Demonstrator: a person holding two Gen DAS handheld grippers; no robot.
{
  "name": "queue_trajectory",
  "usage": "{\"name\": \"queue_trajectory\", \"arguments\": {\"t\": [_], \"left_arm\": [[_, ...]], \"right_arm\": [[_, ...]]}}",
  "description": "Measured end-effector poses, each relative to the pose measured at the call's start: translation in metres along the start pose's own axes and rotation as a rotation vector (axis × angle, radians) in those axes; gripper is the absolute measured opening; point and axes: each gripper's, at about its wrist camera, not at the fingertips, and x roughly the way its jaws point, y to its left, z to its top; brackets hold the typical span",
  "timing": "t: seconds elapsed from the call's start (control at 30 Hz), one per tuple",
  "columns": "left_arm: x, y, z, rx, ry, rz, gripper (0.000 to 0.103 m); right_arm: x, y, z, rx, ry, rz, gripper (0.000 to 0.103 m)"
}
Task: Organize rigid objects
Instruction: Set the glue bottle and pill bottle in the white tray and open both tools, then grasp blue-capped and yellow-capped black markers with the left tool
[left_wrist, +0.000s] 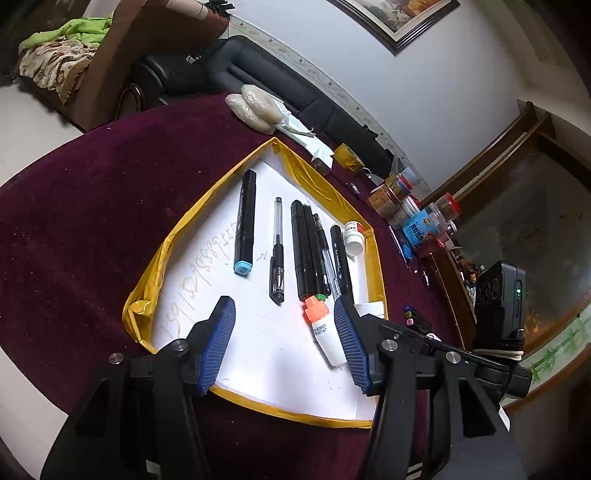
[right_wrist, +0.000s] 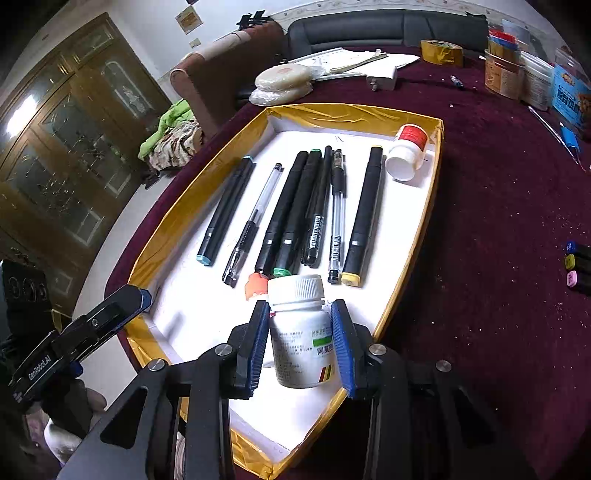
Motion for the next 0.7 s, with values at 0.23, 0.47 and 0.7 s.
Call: {"name": "queue_trajectory", "arguments": {"t": [0.23,0.47,0.7], "left_arm": [[0.001,-0.004,-0.001,0.002,0.006,0.008,0.061],[0.006,-0.025,-0.003,0.045,0.021,-0.011,0.064],[0.023,-0.078,-0.014,0.164,0.06,-0.063,0.068]], "right_arm": [[-0.027,-0.013,0.001,0.023,-0.094,0.013,0.033],[-0.081,-0.073,-0.022,0.099,-0.239,-0.031,0.036],[-0.151,-0.182,-0.058,0.319,-0.408,-0.155,0.041]]}}
